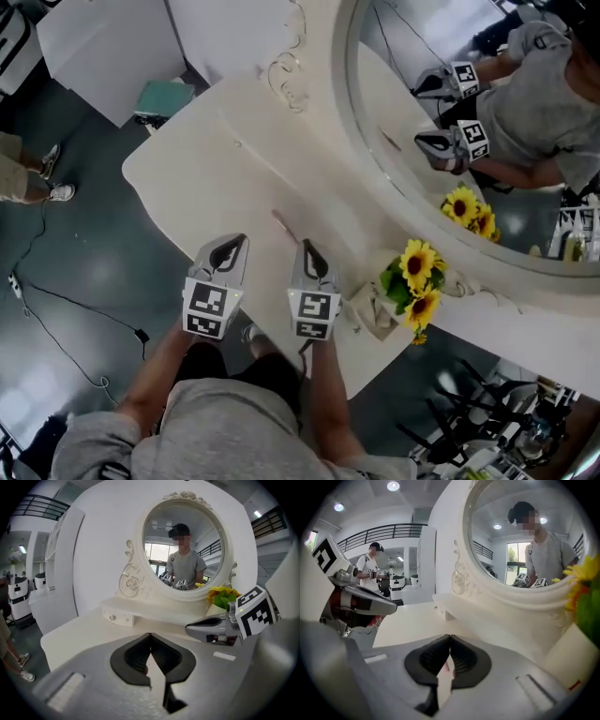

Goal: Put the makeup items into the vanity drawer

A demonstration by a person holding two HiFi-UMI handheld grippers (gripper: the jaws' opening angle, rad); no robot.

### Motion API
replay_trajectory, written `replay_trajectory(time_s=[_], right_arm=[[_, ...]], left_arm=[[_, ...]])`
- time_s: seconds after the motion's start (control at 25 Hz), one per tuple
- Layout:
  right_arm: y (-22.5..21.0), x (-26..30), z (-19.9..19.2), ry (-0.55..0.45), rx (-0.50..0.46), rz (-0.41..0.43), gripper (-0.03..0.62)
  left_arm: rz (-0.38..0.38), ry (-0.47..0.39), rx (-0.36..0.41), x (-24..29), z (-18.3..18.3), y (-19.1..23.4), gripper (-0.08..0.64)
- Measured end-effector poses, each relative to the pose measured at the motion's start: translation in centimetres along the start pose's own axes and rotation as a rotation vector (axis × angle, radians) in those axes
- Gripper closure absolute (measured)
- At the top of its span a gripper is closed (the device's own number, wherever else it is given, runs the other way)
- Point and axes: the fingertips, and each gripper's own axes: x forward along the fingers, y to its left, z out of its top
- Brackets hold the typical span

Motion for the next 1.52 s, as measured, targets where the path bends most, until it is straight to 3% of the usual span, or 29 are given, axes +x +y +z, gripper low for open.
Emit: replay_trajectory(time_s=[0.24,0.32,0.4,0.44,0.8,0.96,1.52], right_arm=[[-0.1,2.8,-2.6,0.052,-0.012,0.056,0.584],[0.2,3.7,-3.5,0.076,-0.029,0.079,0.522],[0.7,4.4,-4.4,0.114,-0.048,0.116,0.412],[1.0,4.7,-4.9,0.131,-0.057,0.131,0.410],[1.7,5.5,-7.0,0.222,-0.076,0.184,0.413],[1.1,5.3,-7.5,0.261,-0.114,0.156,0.525],[1.5,2.8,-5.2,0.197,-0.117,0.151,0.552]], left_arm=[[0.025,0.056,-0.032,1.7,-2.9,0.5,0.549],[0.030,0.069,-0.040,2.1,-3.6,0.6,0.549],[0.036,0.082,-0.046,2.3,-4.1,0.7,0.549],[0.039,0.087,-0.050,2.3,-4.3,0.8,0.549],[0.059,0.101,-0.068,2.4,-5.1,1.3,0.549],[0.060,0.106,-0.067,2.4,-5.3,1.3,0.549],[0.055,0.062,-0.034,0.6,-3.2,0.7,0.549]])
